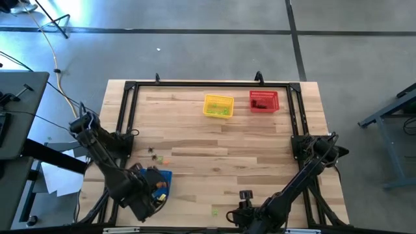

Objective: Sort Halloween decoration
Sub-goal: Put the green spider toy into the yellow bin

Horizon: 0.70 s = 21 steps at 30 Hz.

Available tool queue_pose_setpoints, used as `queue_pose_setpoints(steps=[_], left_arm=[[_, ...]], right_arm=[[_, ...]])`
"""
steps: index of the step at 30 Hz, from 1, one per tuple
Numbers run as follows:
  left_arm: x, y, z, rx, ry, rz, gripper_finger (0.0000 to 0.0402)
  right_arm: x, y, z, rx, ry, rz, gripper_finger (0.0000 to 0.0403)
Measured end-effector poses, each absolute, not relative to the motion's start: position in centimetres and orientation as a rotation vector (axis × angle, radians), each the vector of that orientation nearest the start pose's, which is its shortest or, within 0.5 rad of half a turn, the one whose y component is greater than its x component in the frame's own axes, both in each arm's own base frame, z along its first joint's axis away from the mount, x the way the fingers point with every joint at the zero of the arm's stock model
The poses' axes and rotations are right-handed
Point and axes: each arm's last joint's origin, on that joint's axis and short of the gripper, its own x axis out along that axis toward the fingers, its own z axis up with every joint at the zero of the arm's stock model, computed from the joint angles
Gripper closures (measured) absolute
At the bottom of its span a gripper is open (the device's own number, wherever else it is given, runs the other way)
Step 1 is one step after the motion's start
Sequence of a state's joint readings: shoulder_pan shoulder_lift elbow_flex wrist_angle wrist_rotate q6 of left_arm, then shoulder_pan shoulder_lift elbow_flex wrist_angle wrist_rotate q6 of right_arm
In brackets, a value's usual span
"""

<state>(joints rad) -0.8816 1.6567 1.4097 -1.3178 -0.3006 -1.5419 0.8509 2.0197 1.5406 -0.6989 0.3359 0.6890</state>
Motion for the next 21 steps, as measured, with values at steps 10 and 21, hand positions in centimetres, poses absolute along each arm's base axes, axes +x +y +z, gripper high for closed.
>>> queue_pose_setpoints(steps=[10, 21], left_arm=[[19.2, -22.2, 22.7, -0.442, 1.223, 0.592, 0.0401], [18.9, -21.9, 18.7, -0.494, 1.205, 0.552, 0.0401]], right_arm=[[28.3, 30.8, 19.5, -0.04, 1.045, 0.11, 0.0254], [28.3, 30.9, 19.5, -0.037, 1.04, 0.114, 0.0254]])
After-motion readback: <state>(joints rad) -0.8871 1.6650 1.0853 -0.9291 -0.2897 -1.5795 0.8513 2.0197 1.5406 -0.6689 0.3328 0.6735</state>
